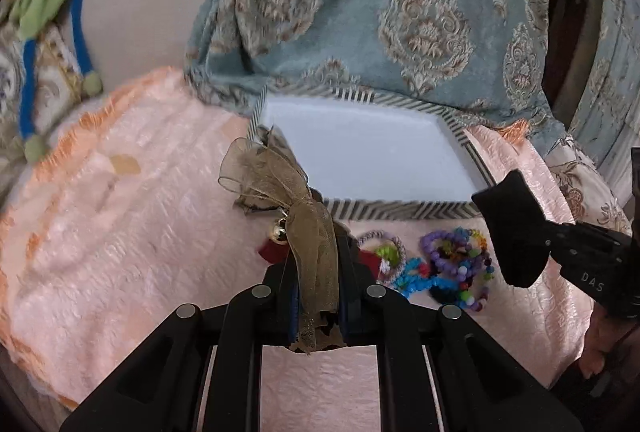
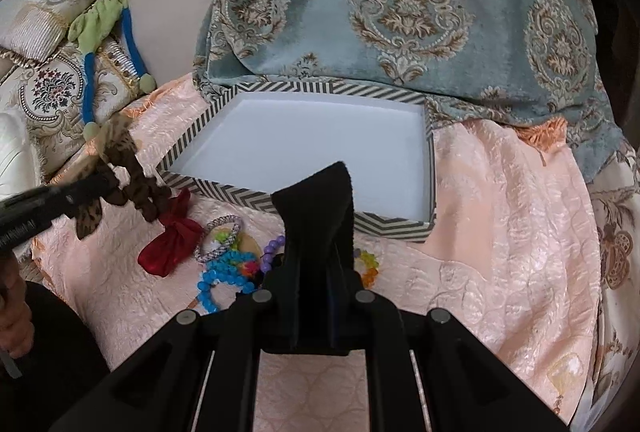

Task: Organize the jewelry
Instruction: 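Lift the tan bow with left tool while right tool lifts the black pillow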

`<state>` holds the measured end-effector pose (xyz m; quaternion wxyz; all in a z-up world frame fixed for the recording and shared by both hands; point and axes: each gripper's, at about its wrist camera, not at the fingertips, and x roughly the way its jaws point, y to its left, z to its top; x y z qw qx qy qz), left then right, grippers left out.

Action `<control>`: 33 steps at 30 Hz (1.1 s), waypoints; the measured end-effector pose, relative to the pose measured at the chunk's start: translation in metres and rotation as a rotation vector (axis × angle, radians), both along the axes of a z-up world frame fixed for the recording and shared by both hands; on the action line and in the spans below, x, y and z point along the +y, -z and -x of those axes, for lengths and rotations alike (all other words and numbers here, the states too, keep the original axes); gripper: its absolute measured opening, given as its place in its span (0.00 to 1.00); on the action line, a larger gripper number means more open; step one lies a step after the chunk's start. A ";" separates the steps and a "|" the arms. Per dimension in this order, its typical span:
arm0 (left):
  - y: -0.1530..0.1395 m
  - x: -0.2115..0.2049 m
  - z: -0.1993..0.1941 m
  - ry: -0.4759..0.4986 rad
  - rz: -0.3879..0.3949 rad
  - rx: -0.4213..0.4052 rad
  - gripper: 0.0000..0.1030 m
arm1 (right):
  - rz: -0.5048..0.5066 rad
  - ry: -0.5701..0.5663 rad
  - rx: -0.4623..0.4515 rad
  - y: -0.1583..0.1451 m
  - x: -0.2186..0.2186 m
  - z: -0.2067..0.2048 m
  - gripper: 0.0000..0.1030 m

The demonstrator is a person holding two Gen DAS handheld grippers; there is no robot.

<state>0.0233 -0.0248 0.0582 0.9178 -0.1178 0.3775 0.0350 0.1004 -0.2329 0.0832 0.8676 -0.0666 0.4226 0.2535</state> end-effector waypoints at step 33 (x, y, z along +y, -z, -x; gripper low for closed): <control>0.013 0.009 0.000 0.035 0.068 -0.062 0.00 | 0.029 0.090 0.006 0.013 0.002 -0.017 0.09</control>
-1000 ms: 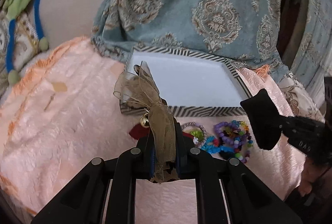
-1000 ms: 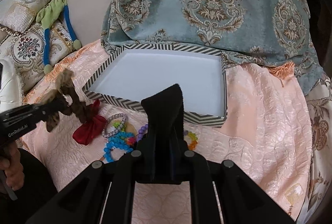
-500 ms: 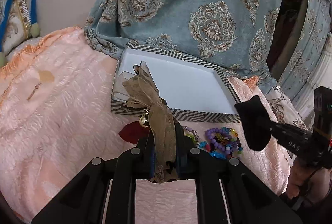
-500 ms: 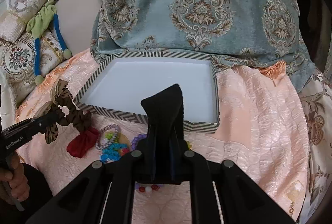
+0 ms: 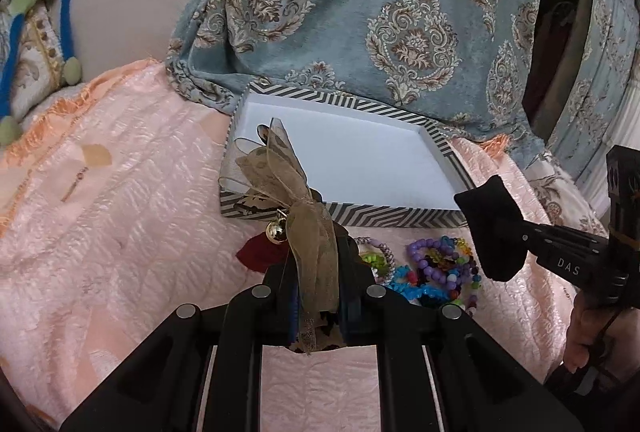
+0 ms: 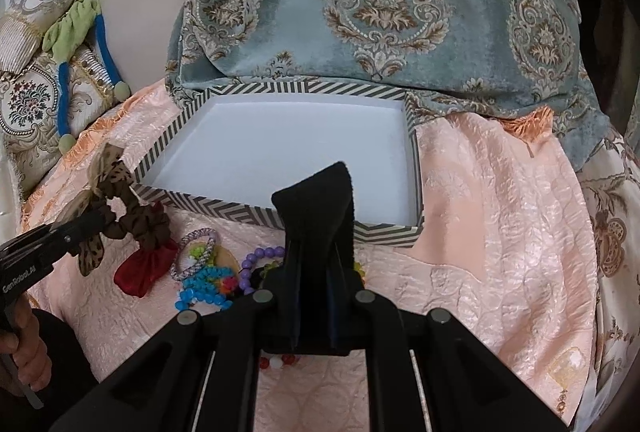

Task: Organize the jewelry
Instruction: 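Lift the tan bow with left tool while right tool lifts the black pillow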

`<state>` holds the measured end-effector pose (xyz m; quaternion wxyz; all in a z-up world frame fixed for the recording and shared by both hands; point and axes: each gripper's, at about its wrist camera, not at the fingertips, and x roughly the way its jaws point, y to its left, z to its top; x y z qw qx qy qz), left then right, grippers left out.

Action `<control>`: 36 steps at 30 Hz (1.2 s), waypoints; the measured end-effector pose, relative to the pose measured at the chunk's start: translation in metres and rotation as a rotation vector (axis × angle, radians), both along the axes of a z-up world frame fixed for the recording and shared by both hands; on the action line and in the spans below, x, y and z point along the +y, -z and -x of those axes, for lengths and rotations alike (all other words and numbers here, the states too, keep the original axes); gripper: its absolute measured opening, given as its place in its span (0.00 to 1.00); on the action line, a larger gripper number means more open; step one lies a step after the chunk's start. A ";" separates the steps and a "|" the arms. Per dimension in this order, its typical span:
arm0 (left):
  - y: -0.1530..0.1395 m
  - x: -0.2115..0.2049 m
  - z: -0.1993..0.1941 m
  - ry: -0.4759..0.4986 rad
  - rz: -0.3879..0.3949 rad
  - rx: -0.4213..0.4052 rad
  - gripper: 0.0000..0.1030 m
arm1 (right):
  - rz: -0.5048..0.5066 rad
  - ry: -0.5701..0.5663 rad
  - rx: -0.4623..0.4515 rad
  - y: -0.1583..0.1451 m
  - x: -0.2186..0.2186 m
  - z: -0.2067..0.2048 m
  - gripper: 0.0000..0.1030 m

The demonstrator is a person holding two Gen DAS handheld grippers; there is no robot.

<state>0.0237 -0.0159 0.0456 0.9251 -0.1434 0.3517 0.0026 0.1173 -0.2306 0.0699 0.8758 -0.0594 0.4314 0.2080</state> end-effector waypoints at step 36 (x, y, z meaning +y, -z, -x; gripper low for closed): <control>0.010 -0.006 0.005 -0.097 -0.159 0.046 0.00 | 0.061 0.004 -0.070 -0.004 0.001 0.016 0.09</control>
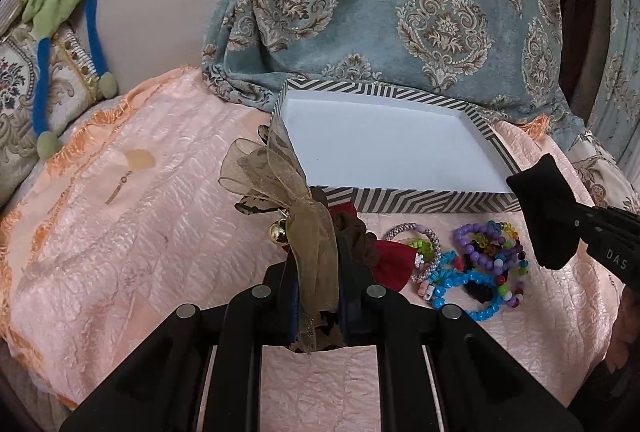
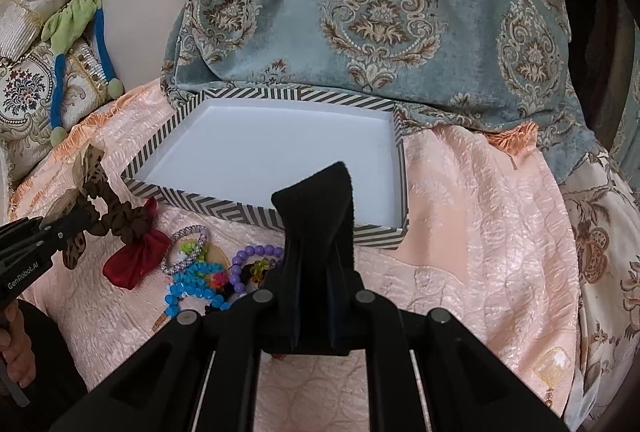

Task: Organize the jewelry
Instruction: 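Lift the tan bow with left tool while right tool lifts the black pillow, then lower both held items into the striped box and open both tools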

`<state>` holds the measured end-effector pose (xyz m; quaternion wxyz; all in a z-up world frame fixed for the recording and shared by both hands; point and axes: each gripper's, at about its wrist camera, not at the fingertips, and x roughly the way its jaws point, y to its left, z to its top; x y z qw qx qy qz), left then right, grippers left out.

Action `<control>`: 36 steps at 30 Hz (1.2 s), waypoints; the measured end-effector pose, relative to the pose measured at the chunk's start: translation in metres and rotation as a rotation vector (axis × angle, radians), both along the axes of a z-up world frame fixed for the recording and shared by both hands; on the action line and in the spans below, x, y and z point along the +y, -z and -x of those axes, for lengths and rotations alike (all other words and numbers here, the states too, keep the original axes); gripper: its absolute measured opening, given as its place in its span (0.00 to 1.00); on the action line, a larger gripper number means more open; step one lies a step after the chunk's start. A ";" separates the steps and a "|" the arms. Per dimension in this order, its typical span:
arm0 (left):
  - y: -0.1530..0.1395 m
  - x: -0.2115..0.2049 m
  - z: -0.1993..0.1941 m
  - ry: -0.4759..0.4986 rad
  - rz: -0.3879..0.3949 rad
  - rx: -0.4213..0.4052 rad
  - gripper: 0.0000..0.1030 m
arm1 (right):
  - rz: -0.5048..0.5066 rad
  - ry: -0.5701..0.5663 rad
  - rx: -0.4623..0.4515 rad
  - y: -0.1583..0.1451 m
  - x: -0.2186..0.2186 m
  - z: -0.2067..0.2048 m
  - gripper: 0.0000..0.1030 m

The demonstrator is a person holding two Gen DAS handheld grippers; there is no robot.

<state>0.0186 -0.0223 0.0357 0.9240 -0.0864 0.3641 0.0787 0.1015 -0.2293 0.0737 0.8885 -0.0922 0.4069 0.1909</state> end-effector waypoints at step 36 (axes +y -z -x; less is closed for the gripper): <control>-0.050 0.024 -0.031 -0.005 0.053 -0.116 0.00 | -0.114 0.068 0.009 -0.021 0.001 -0.064 0.09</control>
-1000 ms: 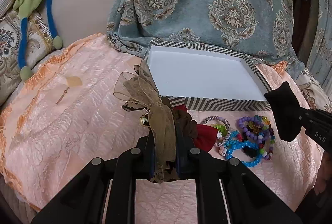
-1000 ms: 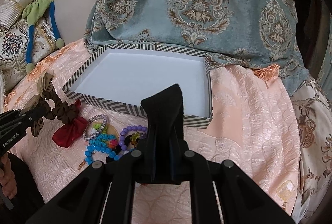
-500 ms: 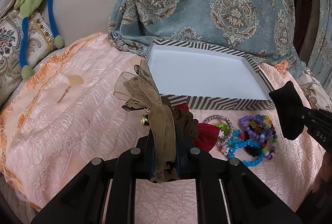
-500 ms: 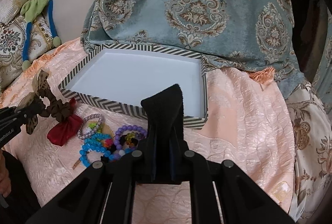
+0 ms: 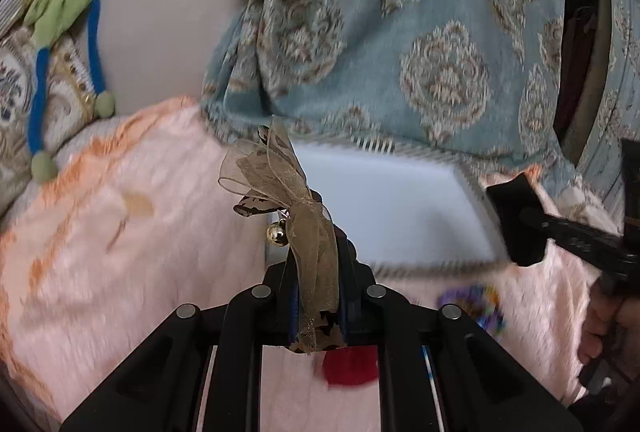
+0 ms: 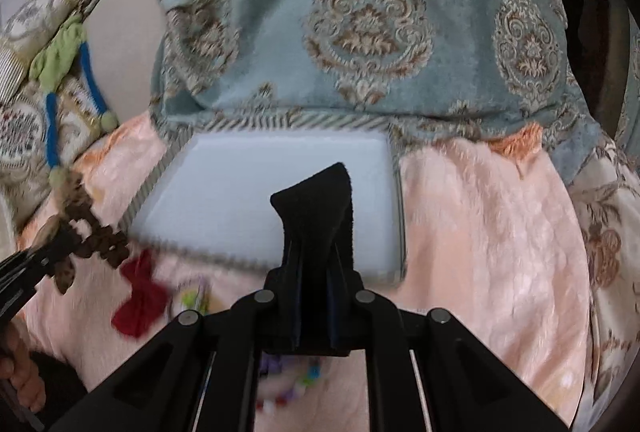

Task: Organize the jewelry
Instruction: 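Lower both held items into the striped box and open both tools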

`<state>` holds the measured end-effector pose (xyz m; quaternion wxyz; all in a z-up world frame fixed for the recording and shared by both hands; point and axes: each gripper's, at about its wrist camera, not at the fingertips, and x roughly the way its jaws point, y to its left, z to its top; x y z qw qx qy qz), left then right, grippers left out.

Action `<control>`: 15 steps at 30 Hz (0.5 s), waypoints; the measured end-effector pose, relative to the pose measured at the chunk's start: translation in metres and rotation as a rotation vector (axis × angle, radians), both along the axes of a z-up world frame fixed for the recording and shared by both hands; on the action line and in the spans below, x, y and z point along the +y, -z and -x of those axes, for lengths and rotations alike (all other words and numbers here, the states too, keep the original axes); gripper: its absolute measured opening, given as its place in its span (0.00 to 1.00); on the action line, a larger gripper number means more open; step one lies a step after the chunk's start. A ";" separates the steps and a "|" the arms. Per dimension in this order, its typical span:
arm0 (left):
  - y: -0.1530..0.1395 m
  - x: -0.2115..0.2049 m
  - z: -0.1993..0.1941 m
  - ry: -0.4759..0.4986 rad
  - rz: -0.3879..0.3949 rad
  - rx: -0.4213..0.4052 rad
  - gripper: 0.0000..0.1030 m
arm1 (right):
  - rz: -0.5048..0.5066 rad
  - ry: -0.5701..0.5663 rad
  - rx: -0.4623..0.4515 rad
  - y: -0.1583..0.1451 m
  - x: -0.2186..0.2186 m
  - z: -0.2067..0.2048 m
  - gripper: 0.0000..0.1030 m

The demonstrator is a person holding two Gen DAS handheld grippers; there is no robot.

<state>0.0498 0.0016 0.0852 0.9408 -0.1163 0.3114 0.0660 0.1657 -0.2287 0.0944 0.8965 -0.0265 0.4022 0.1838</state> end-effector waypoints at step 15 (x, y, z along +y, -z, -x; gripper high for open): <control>0.077 0.019 -0.127 -0.015 0.155 0.153 0.00 | -0.007 -0.006 0.134 0.061 0.002 -0.077 0.09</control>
